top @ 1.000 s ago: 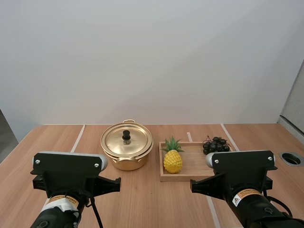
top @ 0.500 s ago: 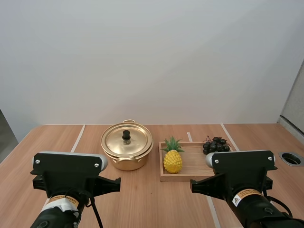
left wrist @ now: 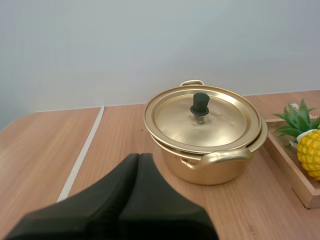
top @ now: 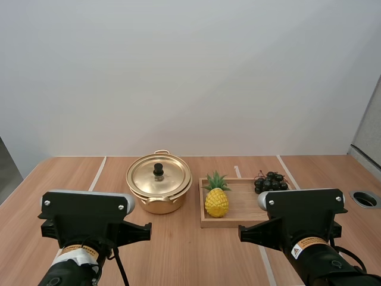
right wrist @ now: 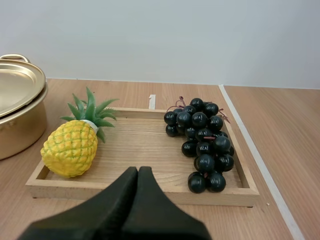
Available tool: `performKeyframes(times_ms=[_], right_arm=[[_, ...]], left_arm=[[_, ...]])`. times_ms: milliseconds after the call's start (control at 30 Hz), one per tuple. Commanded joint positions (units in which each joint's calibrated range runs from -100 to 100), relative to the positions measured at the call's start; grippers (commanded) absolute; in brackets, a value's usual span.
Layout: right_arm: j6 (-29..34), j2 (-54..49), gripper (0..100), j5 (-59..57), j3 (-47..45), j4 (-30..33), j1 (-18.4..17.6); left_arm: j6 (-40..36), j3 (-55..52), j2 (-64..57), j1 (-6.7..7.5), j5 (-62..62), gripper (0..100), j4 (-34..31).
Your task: Open the pot, put the pineapple inside, and close it
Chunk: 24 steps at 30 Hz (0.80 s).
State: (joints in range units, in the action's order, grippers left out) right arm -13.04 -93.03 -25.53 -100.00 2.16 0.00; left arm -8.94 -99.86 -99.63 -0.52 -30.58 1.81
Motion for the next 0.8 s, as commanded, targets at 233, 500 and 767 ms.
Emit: performKeyframes(times_ms=[233, 500, 767], right_arm=[[0.0, -0.4, 0, 0.4, 0.0, -0.2, 0.0], [0.0, -0.4, 0, 0.4, 0.0, -0.2, 0.0], [0.0, -0.4, 0, 0.4, 0.0, -0.2, 0.0]], left_arm=[[0.1, -0.1, -0.4, 0.11, 1.4, 0, 0.6], [0.1, -0.1, -0.4, 0.11, 1.4, 0, 0.6], [0.1, -0.1, -0.4, 0.11, 1.4, 0, 1.1]])
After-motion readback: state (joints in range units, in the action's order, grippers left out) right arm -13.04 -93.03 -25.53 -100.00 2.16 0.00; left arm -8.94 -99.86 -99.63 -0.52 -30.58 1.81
